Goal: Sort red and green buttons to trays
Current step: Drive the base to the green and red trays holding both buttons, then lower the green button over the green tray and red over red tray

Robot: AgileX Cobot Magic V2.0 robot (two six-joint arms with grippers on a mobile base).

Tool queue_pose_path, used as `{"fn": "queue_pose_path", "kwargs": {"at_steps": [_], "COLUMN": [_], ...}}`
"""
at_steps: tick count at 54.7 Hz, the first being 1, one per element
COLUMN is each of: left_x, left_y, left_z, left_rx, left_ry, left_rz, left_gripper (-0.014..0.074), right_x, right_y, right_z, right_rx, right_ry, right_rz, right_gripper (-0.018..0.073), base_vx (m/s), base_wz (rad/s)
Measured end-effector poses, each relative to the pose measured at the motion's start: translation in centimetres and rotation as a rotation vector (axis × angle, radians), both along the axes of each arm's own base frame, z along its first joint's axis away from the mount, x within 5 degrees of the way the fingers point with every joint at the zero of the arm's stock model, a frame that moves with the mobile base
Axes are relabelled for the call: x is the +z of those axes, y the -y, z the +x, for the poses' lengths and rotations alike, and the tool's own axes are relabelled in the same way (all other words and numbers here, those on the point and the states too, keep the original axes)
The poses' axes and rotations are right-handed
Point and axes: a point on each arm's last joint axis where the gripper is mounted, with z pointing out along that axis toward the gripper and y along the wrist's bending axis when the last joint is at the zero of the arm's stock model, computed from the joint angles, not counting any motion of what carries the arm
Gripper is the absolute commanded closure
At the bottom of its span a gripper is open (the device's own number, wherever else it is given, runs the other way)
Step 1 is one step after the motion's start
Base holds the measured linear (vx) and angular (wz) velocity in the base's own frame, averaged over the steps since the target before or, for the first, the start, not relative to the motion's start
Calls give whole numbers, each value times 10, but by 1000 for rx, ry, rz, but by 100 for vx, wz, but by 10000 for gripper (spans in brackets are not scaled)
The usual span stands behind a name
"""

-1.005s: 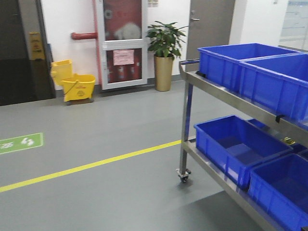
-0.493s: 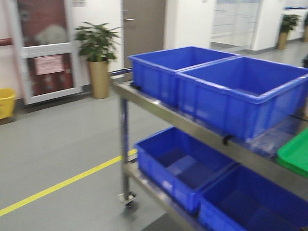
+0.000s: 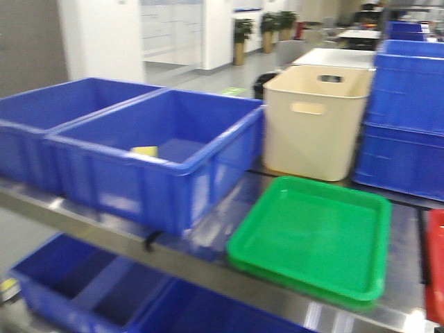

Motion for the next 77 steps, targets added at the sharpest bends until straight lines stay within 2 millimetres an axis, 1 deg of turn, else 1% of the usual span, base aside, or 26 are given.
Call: {"fn": "queue_pose_path", "kwargs": {"at_steps": [22, 42, 56, 77], "left_x": [0, 0, 0, 0], "left_y": [0, 0, 0, 0], "left_z": [0, 0, 0, 0], "left_rx": [0, 0, 0, 0], "left_ry": [0, 0, 0, 0], "left_rz": [0, 0, 0, 0], "left_gripper": [596, 596, 596, 596], "right_x": [0, 0, 0, 0], "right_y": [0, 0, 0, 0], "right_z": [0, 0, 0, 0], "right_rx": [0, 0, 0, 0], "right_ry": [0, 0, 0, 1], "right_rz": [0, 0, 0, -2], "right_gripper": [567, 567, 567, 567], "base_vx": [20, 16, 7, 0], "base_wz": [-61, -44, -20, -2]}}
